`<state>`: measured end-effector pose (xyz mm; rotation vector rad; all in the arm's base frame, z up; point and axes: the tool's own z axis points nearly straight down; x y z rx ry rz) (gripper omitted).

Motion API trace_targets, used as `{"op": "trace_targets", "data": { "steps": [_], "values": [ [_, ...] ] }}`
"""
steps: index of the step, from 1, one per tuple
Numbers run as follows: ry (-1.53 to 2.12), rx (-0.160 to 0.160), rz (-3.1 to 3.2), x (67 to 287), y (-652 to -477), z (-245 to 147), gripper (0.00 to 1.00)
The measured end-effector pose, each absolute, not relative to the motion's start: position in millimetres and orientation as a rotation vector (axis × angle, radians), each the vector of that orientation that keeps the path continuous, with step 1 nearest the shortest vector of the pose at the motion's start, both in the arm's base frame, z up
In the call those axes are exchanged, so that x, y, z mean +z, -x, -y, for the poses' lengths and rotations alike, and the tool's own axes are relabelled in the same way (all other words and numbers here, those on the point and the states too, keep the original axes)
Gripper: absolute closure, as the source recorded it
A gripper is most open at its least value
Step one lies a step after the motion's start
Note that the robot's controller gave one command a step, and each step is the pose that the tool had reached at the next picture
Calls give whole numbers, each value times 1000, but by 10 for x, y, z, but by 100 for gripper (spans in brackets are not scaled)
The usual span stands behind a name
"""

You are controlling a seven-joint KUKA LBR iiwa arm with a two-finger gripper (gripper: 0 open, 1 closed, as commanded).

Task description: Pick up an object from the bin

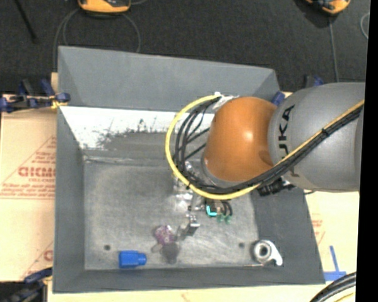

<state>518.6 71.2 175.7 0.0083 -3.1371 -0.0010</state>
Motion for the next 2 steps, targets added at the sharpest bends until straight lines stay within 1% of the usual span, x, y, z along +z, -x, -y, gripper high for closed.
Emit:
{"op": "trace_targets", "data": {
  "steps": [1,2],
  "values": [
    [-616,4,3084,784,-5504,-728,0],
    [-611,1,3090,779,-5506,-730,100]
  ]
}}
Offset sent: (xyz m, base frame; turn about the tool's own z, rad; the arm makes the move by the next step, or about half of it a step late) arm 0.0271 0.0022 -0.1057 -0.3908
